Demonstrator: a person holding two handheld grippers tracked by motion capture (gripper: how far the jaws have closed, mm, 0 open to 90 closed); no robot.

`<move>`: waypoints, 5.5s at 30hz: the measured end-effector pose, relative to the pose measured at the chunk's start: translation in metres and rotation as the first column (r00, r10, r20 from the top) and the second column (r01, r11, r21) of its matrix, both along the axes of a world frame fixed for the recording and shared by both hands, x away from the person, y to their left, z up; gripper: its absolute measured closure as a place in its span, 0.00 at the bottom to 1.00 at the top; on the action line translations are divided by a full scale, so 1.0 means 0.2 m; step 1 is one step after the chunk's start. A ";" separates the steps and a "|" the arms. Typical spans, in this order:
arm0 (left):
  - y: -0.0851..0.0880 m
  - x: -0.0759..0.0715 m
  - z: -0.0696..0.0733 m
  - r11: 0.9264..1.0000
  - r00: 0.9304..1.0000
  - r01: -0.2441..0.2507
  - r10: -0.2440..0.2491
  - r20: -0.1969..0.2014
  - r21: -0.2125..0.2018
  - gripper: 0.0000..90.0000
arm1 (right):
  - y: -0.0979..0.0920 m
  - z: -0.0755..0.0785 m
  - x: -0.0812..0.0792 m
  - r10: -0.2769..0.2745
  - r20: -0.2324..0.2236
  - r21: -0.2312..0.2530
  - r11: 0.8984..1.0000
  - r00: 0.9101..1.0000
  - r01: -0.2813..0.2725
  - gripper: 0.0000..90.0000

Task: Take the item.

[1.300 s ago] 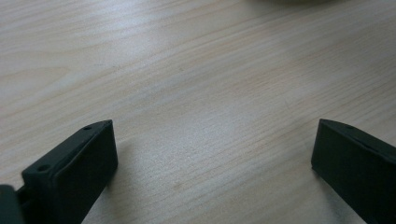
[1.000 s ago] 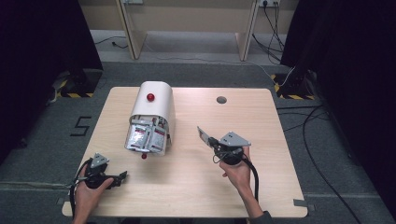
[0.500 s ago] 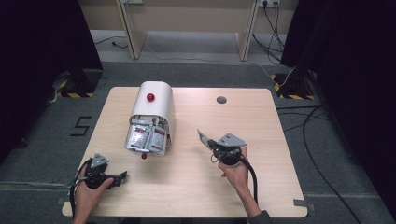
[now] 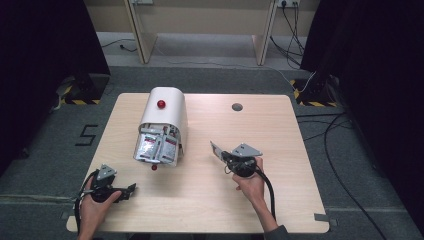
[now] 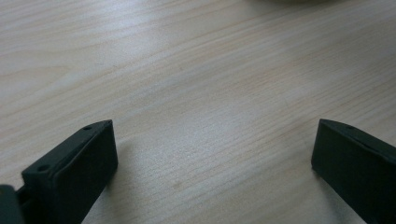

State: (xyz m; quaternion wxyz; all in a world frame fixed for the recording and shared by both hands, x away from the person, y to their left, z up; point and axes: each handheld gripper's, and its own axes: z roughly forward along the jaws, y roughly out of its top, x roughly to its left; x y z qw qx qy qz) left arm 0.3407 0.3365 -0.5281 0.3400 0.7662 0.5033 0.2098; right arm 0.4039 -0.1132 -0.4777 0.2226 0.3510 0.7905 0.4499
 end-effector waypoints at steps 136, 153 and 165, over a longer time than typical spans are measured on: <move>0.01 -0.01 0.00 1.000 1.000 0.001 -0.001 0.000 0.000 0.00 | -0.34 -0.09 -0.22 -0.163 -0.108 -0.050 0.986 0.981 0.158 0.19; 0.01 -0.02 0.00 1.000 1.000 0.002 -0.002 0.000 0.003 0.00 | -0.38 -0.12 -0.28 -0.167 -0.124 -0.047 0.986 0.978 0.162 0.19; 0.01 -0.02 0.00 1.000 1.000 0.001 -0.001 0.000 0.002 0.00 | -0.41 -0.18 -0.33 -0.168 -0.143 -0.057 0.985 0.975 0.161 0.19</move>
